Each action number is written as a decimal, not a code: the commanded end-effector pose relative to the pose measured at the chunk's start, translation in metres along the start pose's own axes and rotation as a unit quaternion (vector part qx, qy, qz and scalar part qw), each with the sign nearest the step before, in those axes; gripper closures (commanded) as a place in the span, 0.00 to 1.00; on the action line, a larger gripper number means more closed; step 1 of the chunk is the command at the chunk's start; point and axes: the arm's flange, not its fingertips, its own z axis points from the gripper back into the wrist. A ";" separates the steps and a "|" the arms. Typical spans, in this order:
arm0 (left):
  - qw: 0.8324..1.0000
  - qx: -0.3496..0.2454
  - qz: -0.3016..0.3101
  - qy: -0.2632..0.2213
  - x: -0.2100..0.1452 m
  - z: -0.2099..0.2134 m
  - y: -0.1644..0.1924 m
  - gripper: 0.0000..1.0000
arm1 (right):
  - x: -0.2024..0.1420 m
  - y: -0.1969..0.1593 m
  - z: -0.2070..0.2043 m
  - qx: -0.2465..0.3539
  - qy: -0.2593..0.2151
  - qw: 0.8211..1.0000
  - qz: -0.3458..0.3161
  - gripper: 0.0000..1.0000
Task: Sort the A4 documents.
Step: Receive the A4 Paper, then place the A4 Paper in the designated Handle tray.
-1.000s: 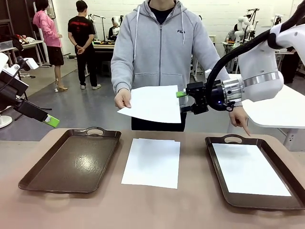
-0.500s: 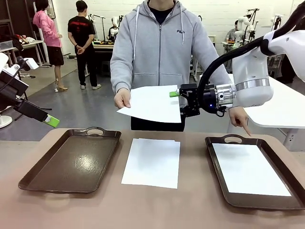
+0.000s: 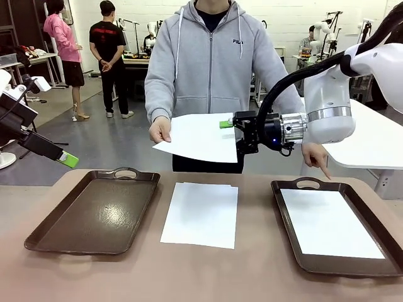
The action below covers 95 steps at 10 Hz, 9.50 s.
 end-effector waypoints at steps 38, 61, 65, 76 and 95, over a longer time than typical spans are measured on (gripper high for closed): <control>1.000 -0.003 0.001 -0.002 0.000 0.000 0.001 0.00 | -0.015 0.014 0.200 -0.031 0.082 0.987 -0.134 0.99; 1.000 -0.003 0.001 -0.002 0.000 0.000 0.001 0.00 | -0.072 -0.119 0.304 -0.277 0.028 0.943 -0.184 0.99; 1.000 -0.003 0.001 -0.002 0.000 0.000 0.001 0.00 | -0.078 -0.130 0.298 -0.288 0.029 0.940 -0.179 0.99; 1.000 -0.003 0.001 -0.002 0.000 0.000 0.001 0.00 | -0.064 -0.123 0.294 -0.382 0.081 0.907 -0.155 0.99; 1.000 -0.003 0.001 -0.002 0.000 0.000 0.001 0.00 | -0.065 -0.095 0.326 -0.452 0.033 0.881 -0.135 0.00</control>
